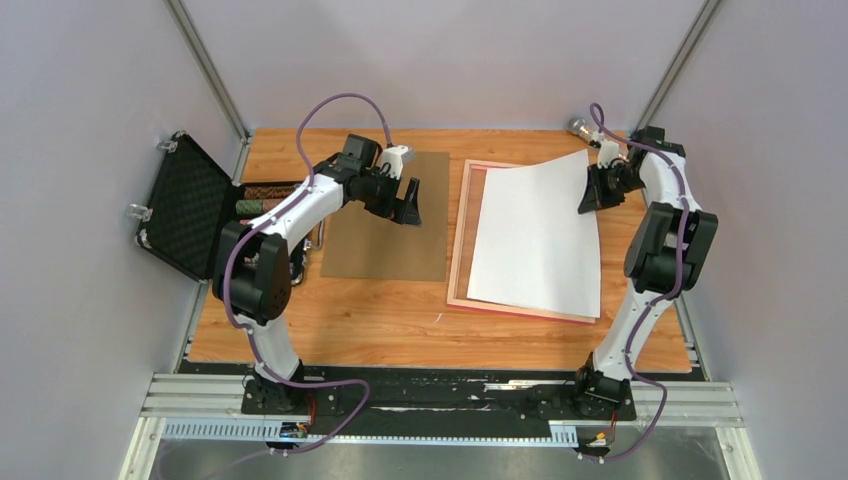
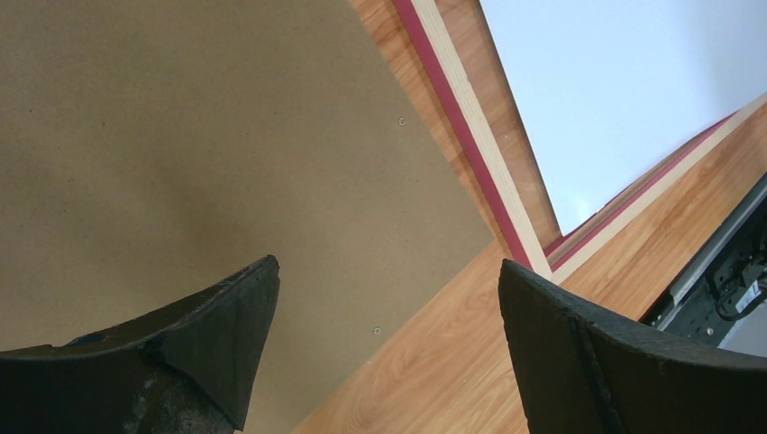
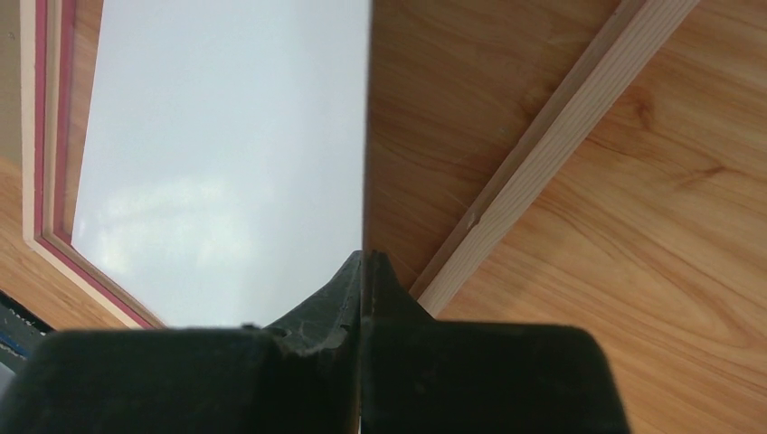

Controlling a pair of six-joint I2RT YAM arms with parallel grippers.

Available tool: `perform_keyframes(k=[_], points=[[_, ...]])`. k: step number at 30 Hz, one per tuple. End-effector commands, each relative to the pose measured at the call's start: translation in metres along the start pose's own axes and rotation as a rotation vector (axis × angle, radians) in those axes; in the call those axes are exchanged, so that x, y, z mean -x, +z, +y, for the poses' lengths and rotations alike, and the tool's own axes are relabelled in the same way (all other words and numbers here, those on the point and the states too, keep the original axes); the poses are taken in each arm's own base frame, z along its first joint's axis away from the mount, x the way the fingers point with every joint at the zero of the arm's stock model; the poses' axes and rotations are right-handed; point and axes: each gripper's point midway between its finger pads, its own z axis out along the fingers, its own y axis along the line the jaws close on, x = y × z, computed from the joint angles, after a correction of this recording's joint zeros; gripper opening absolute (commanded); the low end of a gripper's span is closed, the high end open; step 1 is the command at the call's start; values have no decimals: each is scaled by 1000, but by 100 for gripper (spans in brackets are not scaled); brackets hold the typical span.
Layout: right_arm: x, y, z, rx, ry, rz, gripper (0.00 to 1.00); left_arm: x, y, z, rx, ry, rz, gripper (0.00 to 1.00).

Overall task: Put the photo into the frame
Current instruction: Place the photo in the photo frame.

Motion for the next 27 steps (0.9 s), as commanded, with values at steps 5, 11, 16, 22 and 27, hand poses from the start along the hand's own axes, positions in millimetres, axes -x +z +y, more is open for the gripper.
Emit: perform_keyframes(k=[5, 11, 16, 22, 27], points=[[24, 14, 5, 36, -34, -55, 0, 12, 0, 2, -1, 26, -30, 98], [30, 22, 8, 62, -3, -76, 0, 11, 1, 2, 0, 24, -26, 98], [33, 28, 12, 97, 43, -89, 0, 10, 2, 3, 0, 23, -24, 98], [37, 34, 14, 119, 98, -107, 0, 8, 2, 3, 0, 24, -22, 98], [36, 41, 10, 112, 141, -114, 0, 8, 1, 2, 0, 25, -23, 98]])
